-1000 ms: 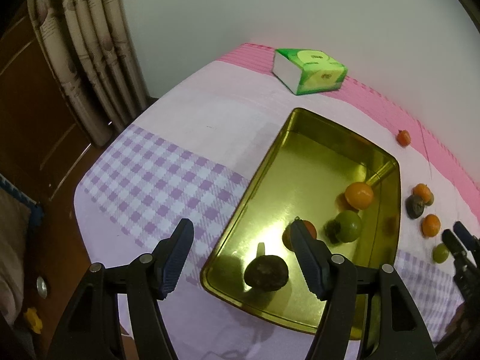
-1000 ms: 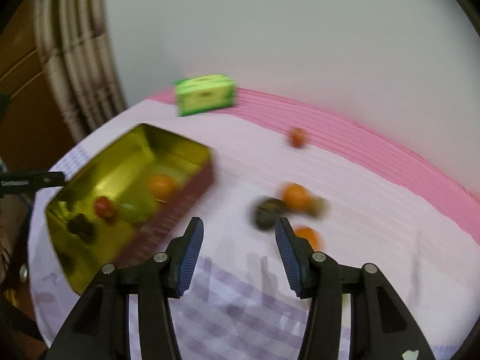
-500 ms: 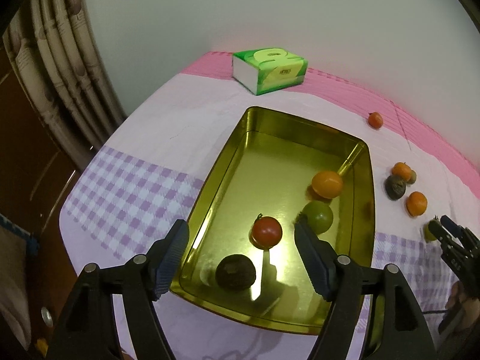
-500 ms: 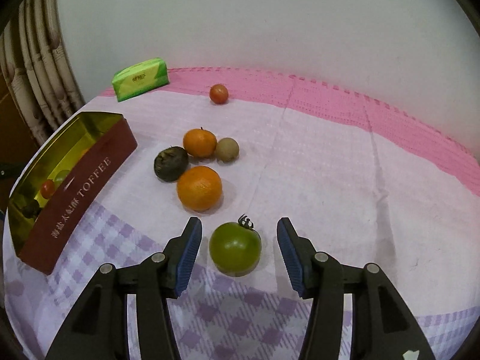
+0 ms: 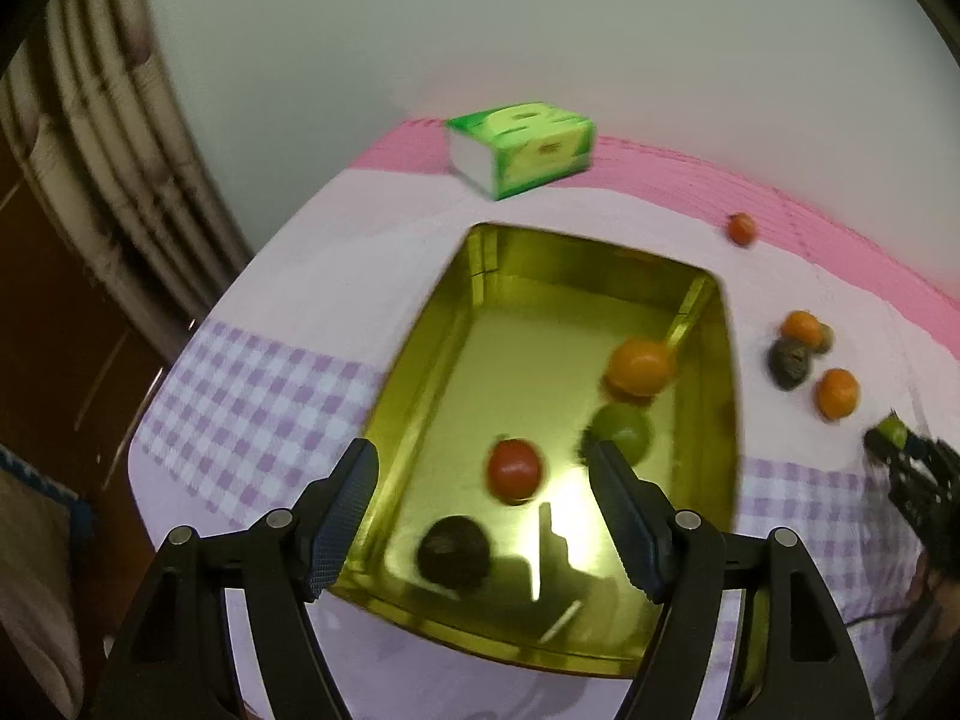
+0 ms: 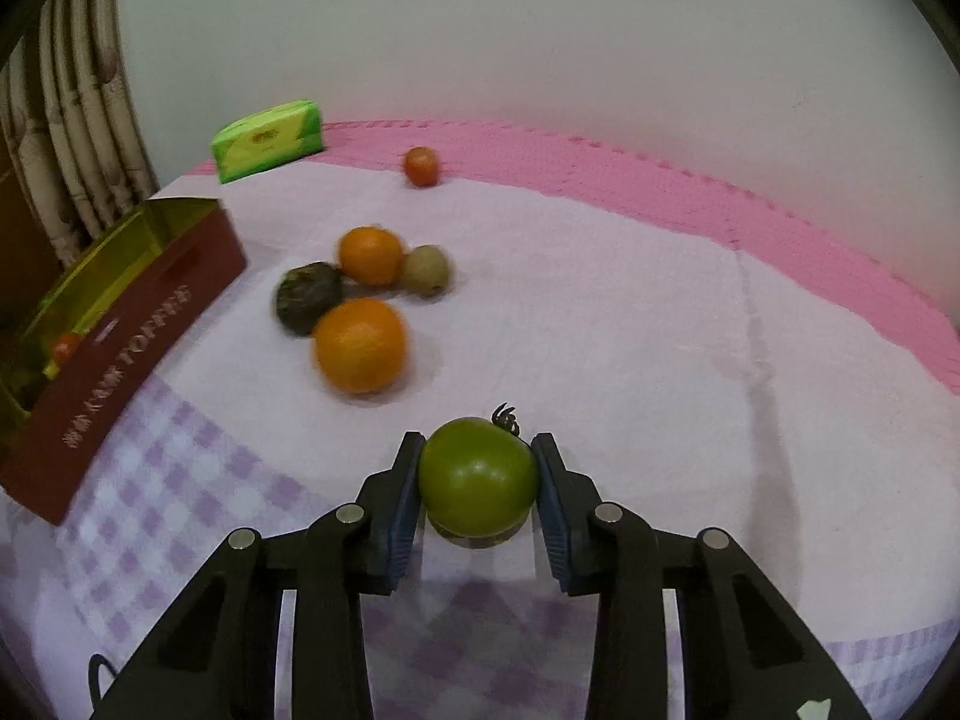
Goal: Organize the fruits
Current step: 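Grasp the second green tomato with the right tool while the left tool grasps an orange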
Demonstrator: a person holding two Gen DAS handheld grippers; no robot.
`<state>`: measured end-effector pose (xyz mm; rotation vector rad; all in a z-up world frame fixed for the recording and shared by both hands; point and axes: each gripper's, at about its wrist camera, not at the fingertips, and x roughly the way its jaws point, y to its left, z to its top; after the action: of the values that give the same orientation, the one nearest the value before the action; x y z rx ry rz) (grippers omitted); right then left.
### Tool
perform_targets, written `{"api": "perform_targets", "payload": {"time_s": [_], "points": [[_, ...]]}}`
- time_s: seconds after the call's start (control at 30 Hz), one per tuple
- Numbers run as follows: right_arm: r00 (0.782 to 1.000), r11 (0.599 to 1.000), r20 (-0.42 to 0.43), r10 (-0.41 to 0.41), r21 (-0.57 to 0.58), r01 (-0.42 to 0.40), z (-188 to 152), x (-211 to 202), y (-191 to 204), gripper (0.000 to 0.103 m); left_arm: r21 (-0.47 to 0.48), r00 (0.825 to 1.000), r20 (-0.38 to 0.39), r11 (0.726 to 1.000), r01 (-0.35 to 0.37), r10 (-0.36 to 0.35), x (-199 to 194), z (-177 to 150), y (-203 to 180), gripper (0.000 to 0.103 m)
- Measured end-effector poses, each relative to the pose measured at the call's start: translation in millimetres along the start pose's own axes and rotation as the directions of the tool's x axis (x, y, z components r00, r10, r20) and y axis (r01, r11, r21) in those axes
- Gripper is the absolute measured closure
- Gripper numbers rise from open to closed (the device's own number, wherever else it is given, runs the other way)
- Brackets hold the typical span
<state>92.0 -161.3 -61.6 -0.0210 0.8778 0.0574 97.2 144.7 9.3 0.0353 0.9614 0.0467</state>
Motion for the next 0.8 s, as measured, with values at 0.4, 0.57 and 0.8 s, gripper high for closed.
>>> {"api": "perform_targets", "payload": {"time_s": [0.4, 0.57, 0.8], "points": [[0.991, 0.980, -0.019, -0.132, 0.147, 0.133, -9.8, -1.7, -89.7, 0.070, 0.241, 0.980, 0.019, 0.953, 0.186, -0.197, -1.3, 20.4, -143.7, 0.030], [0.993, 0.978, -0.020, -0.117, 0.172, 0.119, -11.5, -0.4, -101.2, 0.070, 0.281, 0.968, -0.030, 0.927, 0.249, -0.250, 20.0, 20.6, -189.1, 0.030], [0.993, 0.979, -0.024, -0.113, 0.168, 0.115, -14.4, -0.9, -101.1, 0.067, 0.289, 0.964, -0.112, 0.920, 0.264, -0.242, 61.6, 23.0, -224.4, 0.031]]}}
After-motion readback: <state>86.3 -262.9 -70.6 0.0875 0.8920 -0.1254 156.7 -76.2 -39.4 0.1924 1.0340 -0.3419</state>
